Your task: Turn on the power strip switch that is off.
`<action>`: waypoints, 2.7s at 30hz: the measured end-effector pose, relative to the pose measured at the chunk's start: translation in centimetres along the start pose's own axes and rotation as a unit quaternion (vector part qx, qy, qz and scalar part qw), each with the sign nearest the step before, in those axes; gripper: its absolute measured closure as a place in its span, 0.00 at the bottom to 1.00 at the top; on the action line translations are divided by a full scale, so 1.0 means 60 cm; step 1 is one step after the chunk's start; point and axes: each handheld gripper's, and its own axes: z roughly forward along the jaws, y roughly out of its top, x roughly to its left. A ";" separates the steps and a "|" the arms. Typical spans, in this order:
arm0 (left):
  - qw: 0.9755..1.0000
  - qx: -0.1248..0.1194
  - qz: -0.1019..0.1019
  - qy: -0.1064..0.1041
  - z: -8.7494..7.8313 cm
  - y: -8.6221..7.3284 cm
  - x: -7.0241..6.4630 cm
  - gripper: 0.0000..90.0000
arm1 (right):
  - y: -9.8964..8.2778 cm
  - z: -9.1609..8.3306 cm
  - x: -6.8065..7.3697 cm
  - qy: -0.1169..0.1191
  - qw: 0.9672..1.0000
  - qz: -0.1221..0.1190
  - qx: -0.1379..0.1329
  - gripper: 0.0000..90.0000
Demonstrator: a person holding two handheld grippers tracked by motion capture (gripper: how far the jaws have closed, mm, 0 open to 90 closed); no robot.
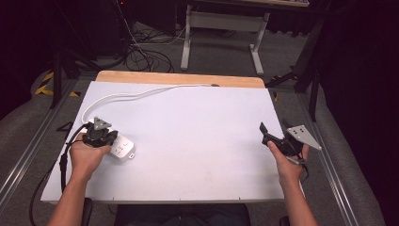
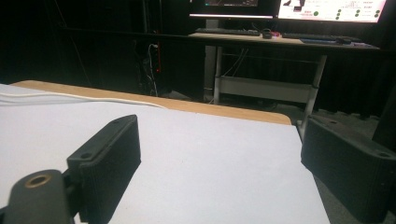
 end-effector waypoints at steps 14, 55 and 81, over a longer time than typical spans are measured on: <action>1.000 -0.004 -0.020 0.012 0.004 -0.006 -0.006 1.00 | 0.002 0.003 0.001 0.001 1.000 0.003 -0.004 0.14; 0.999 -0.010 -0.030 0.001 0.003 -0.008 0.000 1.00 | 0.003 0.006 0.001 -0.001 1.000 0.002 -0.004 0.14; 0.998 -0.050 -0.040 -0.006 0.000 -0.007 0.001 1.00 | 0.003 0.002 0.001 -0.003 1.000 0.001 -0.004 0.14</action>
